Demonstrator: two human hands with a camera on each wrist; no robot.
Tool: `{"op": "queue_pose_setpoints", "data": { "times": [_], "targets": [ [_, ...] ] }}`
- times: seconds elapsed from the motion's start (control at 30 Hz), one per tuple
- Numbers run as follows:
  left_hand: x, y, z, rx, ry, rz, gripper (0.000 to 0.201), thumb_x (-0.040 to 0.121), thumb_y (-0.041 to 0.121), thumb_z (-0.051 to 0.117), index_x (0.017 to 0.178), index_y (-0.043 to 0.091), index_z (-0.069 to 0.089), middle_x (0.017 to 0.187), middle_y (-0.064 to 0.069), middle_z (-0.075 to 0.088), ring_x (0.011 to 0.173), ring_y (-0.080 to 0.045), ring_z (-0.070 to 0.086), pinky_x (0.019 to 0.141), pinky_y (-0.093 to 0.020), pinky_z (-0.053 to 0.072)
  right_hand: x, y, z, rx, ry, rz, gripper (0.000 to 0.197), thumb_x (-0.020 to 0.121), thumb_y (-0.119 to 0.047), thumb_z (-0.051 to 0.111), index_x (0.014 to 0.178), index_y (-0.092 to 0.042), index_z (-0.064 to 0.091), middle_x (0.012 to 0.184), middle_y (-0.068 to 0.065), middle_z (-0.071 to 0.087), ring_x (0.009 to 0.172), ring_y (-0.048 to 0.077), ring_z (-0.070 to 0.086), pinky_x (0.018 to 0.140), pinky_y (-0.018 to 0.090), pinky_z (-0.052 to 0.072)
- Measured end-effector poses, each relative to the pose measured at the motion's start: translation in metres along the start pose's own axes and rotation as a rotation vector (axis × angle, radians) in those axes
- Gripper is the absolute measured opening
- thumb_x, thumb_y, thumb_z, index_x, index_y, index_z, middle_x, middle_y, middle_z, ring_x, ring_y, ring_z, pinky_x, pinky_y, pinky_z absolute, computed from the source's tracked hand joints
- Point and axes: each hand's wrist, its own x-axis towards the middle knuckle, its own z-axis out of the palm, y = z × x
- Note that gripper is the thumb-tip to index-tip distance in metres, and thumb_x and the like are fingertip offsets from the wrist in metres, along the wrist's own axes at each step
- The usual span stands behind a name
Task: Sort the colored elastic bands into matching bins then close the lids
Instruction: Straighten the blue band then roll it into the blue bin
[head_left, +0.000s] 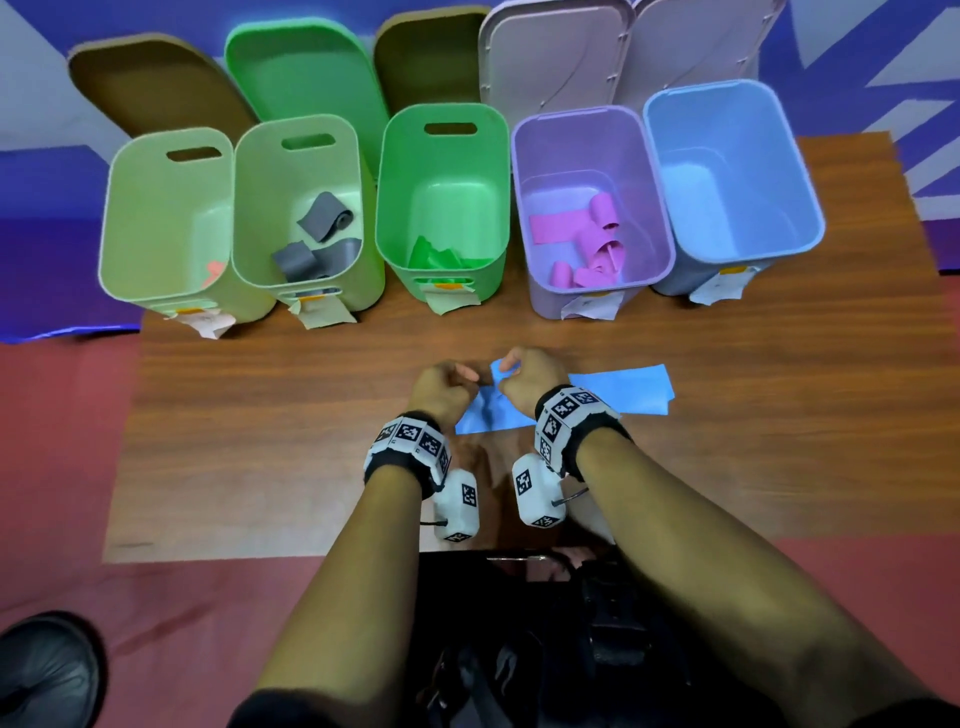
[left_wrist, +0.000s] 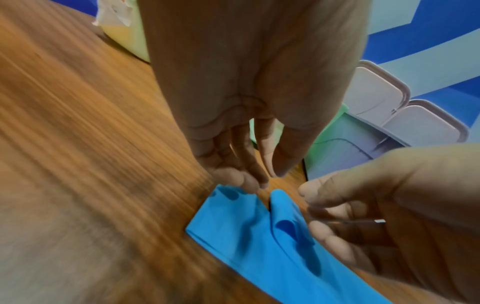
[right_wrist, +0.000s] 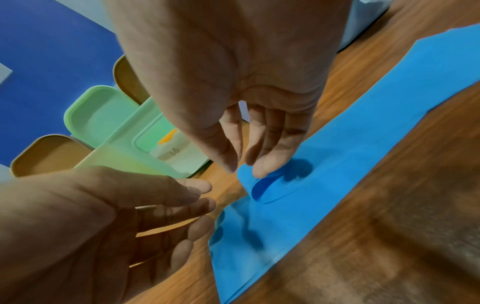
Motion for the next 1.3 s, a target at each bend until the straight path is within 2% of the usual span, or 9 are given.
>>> {"op": "queue_pose_setpoints", "data": {
  "times": [0.2,0.33,0.5,0.6,0.8,0.93,1.03,1.13,1.3],
  "targets": [
    [0.013,-0.006,0.009,0.016,-0.097,0.031,0.028,0.089,0.000,0.048,0.107,0.010,0.067,0.111,-0.008,0.071,0.104,-0.030,0.064,0.085,-0.032,0.051,0.008,0.011,0.004,-0.001,0.080,0.066,0.034,0.087,-0.005,0.055,0.120,-0.016,0.059,0.120,0.012,0.062,0.109,0.031,0.060,0.086,0.031,0.047],
    [0.021,-0.007,0.021,-0.033,-0.107,0.074,0.040,0.088,-0.004,0.048,0.123,0.012,0.062,0.116,-0.009,0.067,0.099,-0.025,0.062,0.089,-0.033,0.050,0.013,0.020,0.005,0.010,0.118,0.101,0.035,0.089,-0.009,0.058,0.123,-0.016,0.057,0.127,0.012,0.057,0.110,0.032,0.059,0.091,0.034,0.048],
    [0.033,-0.005,0.031,0.032,-0.136,0.118,0.047,0.093,0.002,0.052,0.138,0.015,0.054,0.119,-0.007,0.064,0.105,-0.019,0.059,0.092,-0.024,0.046,0.011,0.033,0.010,0.049,0.062,0.076,0.032,0.091,-0.006,0.057,0.121,-0.014,0.062,0.125,0.005,0.061,0.114,0.022,0.059,0.090,0.022,0.044],
    [0.037,-0.005,0.036,0.075,-0.119,0.076,0.034,0.096,0.011,0.055,0.129,0.013,0.060,0.122,-0.008,0.066,0.112,-0.025,0.060,0.098,-0.031,0.046,0.009,0.034,0.010,0.117,0.077,0.057,0.031,0.091,-0.004,0.057,0.120,-0.012,0.062,0.114,0.006,0.065,0.110,0.023,0.061,0.092,0.024,0.046],
    [0.034,0.005,0.034,0.038,-0.103,0.132,0.012,0.093,0.009,0.057,0.090,0.021,0.060,0.095,-0.008,0.068,0.089,-0.024,0.062,0.090,-0.040,0.052,0.001,0.032,0.001,0.169,0.085,0.096,0.037,0.094,-0.010,0.058,0.130,-0.015,0.053,0.103,0.001,0.061,0.097,0.016,0.057,0.084,0.024,0.043],
    [0.026,0.017,0.032,0.022,-0.123,0.162,0.016,0.092,0.016,0.062,0.078,0.025,0.060,0.089,-0.006,0.070,0.094,-0.030,0.065,0.092,-0.044,0.053,-0.008,0.030,-0.008,0.131,0.105,0.005,0.016,0.092,-0.008,0.057,0.099,-0.011,0.070,0.089,-0.003,0.064,0.087,0.015,0.056,0.077,0.023,0.042],
    [0.017,0.038,0.031,-0.029,-0.119,0.177,0.017,0.093,0.021,0.065,0.078,0.021,0.058,0.084,-0.006,0.069,0.087,-0.029,0.064,0.087,-0.038,0.053,-0.011,0.020,-0.025,0.158,0.130,-0.049,0.015,0.089,-0.007,0.056,0.078,-0.013,0.063,0.069,-0.004,0.058,0.073,0.018,0.054,0.064,0.027,0.043],
    [0.008,0.064,0.031,-0.067,-0.079,0.197,0.017,0.088,0.027,0.067,0.076,0.022,0.056,0.072,0.001,0.063,0.073,-0.023,0.057,0.079,-0.043,0.051,-0.012,0.010,-0.047,0.188,0.190,-0.086,0.020,0.089,-0.006,0.057,0.071,-0.017,0.058,0.073,-0.002,0.059,0.079,0.021,0.058,0.074,0.034,0.049],
    [0.000,0.107,0.033,-0.032,-0.020,0.287,0.017,0.088,0.033,0.063,0.077,0.023,0.055,0.077,-0.009,0.064,0.074,-0.027,0.061,0.085,-0.050,0.053,-0.021,-0.003,-0.090,0.170,0.283,-0.174,0.010,0.091,-0.008,0.057,0.089,-0.008,0.067,0.086,0.005,0.067,0.081,0.016,0.056,0.073,0.025,0.041]
  ]
}}
